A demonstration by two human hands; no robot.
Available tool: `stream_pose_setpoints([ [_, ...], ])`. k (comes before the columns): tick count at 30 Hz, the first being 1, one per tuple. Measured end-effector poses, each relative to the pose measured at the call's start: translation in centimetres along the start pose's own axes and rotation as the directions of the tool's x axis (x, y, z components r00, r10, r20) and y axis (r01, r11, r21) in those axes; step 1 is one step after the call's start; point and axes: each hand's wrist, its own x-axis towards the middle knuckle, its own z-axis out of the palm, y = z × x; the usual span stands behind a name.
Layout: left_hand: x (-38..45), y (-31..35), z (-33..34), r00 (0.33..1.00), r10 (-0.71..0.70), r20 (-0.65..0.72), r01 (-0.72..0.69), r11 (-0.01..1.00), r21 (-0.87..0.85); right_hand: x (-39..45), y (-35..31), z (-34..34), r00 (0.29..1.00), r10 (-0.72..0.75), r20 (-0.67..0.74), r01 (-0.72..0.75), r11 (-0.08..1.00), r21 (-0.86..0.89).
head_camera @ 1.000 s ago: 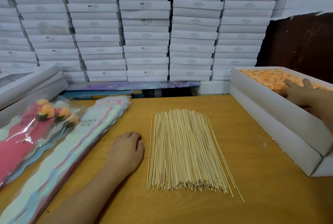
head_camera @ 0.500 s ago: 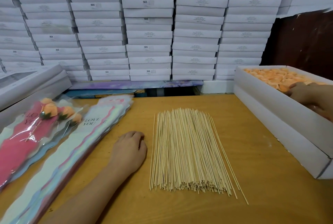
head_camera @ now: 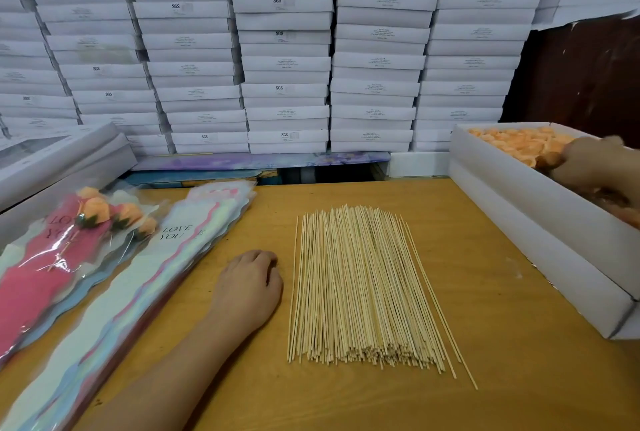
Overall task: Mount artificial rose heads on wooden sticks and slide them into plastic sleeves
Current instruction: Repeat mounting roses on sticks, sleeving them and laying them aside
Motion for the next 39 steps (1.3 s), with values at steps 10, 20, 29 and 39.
stream_pose_setpoints([
  [10, 0.0, 0.0, -0.1, 1.000, -0.007, 0.006, 0.007, 1.000, -0.018, -7.5, -6.3, -6.1, 0.847, -0.373, -0.378, 0.476, 0.849, 0.230],
  [20, -0.2, 0.0, -0.7, 0.998, -0.010, -0.069, -0.005, 0.977, -0.213, -18.1, -14.6, 0.5, 0.598, -0.776, -0.202, 0.762, 0.471, 0.444],
  [29, -1.0, 1.0, -1.1, 0.985, 0.165, -0.045, -0.166, 0.862, -0.480, -23.4, -18.2, 3.1, 0.443, -0.887, -0.128, 0.862, 0.383, 0.332],
  [39, -1.0, 0.9, -1.3, 0.985, 0.167, -0.032, -0.152, 0.775, -0.613, -24.6, -18.8, 3.2, 0.402, -0.911, -0.088, 0.873, 0.353, 0.335],
])
